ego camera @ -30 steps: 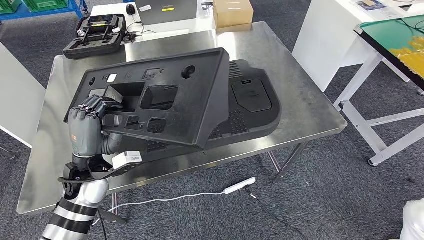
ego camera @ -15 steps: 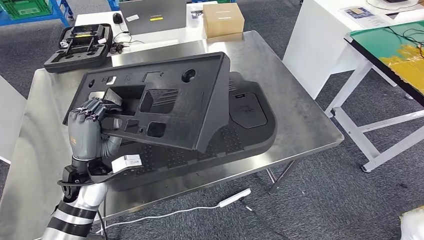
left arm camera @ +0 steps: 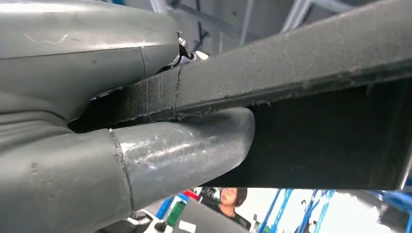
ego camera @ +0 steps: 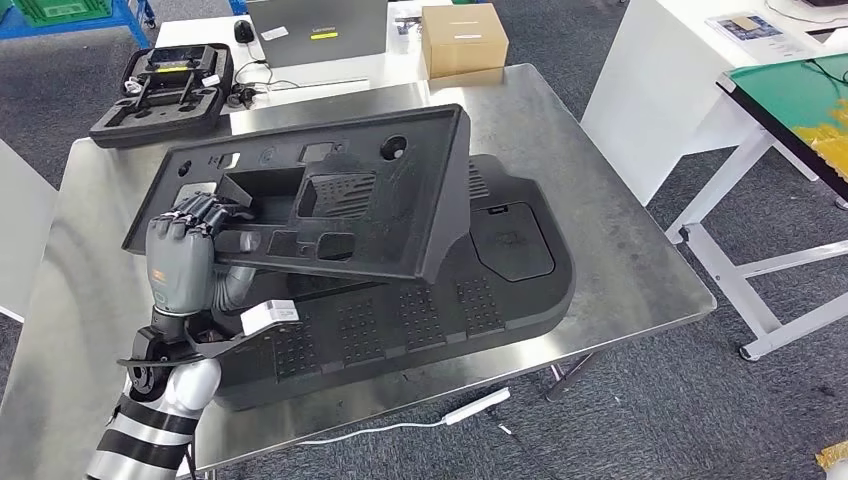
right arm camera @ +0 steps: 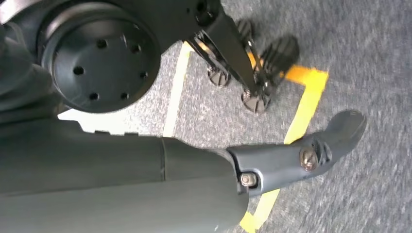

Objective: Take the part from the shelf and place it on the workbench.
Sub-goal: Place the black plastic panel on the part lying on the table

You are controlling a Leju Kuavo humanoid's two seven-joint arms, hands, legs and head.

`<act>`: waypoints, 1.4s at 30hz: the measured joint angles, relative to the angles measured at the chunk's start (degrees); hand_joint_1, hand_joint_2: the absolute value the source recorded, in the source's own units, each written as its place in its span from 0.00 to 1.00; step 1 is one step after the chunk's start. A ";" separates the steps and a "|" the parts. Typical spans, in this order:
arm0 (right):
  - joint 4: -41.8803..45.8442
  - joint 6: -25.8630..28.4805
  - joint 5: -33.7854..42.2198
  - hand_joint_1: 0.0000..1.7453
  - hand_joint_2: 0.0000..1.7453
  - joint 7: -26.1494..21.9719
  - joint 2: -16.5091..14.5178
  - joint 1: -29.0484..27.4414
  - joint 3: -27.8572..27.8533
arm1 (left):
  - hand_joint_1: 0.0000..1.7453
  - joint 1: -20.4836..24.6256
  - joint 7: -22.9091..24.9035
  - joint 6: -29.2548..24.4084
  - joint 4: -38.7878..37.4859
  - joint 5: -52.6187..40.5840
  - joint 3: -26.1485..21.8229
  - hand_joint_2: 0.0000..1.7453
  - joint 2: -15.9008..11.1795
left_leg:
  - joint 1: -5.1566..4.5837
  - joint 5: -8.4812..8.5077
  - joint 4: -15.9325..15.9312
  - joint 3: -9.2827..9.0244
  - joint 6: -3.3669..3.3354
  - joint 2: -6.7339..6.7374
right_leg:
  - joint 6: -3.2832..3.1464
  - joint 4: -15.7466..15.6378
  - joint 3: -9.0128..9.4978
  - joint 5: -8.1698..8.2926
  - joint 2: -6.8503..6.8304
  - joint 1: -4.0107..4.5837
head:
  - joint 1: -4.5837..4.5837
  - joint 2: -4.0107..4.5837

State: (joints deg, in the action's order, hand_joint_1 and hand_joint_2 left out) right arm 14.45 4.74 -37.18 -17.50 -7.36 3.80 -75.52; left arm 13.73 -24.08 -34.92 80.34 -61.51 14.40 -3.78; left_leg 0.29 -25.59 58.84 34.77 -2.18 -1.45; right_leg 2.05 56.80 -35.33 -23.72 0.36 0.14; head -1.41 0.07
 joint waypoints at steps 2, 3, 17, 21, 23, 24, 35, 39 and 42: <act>0.00 -0.01 -0.14 0.00 0.00 0.10 -0.06 -0.05 0.00 | 1.00 0.45 0.97 0.74 -0.61 -1.54 0.41 0.00 -0.01 | -0.09 -0.05 -0.14 -0.16 -0.60 0.16 | 0.26 -0.12 0.23 0.76 0.17 -0.09 | -0.03 0.00; 0.00 -0.01 -0.23 0.00 0.00 0.13 -0.05 -0.03 0.00 | 1.00 0.79 1.55 1.29 -0.94 -2.44 0.66 0.00 -0.02 | -0.08 -0.03 -0.27 -0.25 -0.64 0.23 | 0.15 -0.10 0.24 0.73 0.24 -0.03 | -0.03 0.00; 0.00 -0.27 -0.68 0.00 0.00 0.25 -0.11 -0.04 0.02 | 1.00 4.13 5.98 5.20 -4.10 -8.66 3.27 0.00 -0.04 | -0.13 0.02 -1.03 -0.74 0.44 0.39 | -0.36 -0.08 0.36 0.46 0.41 -0.05 | -0.01 0.00; 0.00 -0.73 -1.01 0.00 0.00 0.26 -0.11 -0.03 0.17 | 1.00 7.09 9.37 8.67 -6.91 -13.32 5.33 0.00 -0.07 | -0.30 0.03 -1.02 -0.75 0.43 0.34 | -0.35 -0.08 0.42 0.47 0.40 -0.22 | -0.01 0.00; 0.00 -0.90 -1.28 0.00 0.00 0.28 -0.11 -0.03 0.23 | 1.00 8.87 10.48 10.43 -8.69 -15.13 6.68 0.00 -0.06 | -0.41 0.03 -1.01 -0.77 0.42 0.34 | -0.34 -0.08 0.44 0.48 0.39 -0.31 | 0.00 0.00; 0.00 -1.03 -1.45 0.00 0.00 0.29 -0.11 -0.04 0.25 | 1.00 9.79 11.00 11.38 -9.65 -16.01 7.45 0.00 -0.04 | -0.47 0.04 -1.00 -0.78 0.42 0.34 | -0.34 -0.08 0.45 0.48 0.39 -0.36 | 0.00 0.00; 0.00 -1.67 -2.53 0.00 0.00 0.28 0.12 -0.04 0.52 | 1.00 18.24 14.29 16.74 -18.37 -20.34 16.51 0.00 1.92 | -0.67 0.03 -0.99 -0.78 0.40 0.32 | -0.31 -0.08 0.44 0.49 0.39 -0.59 | -0.01 0.00; 0.00 -1.87 -2.75 0.00 0.00 0.30 0.20 -0.04 0.74 | 1.00 20.13 14.87 18.45 -20.76 -20.78 18.73 0.00 2.89 | -0.67 0.03 -0.99 -0.79 0.40 0.34 | -0.31 -0.08 0.44 0.49 0.40 -0.59 | -0.02 0.00; 0.00 -1.90 -2.76 0.00 0.00 0.31 0.24 -0.05 0.76 | 1.00 21.37 15.06 19.10 -22.13 -20.84 20.00 0.00 3.45 | -0.67 0.03 -0.98 -0.80 0.39 0.32 | -0.31 -0.08 0.44 0.49 0.39 -0.58 | -0.02 0.00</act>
State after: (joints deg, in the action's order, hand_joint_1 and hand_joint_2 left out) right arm 14.45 2.84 -39.94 -17.20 -7.13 3.75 -74.76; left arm 35.10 -9.02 -15.82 58.21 -82.35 34.40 -0.33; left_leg -0.38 -25.56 57.85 33.98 -1.79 -1.13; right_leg 1.74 56.71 -34.89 -23.23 0.75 -0.44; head -1.43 0.07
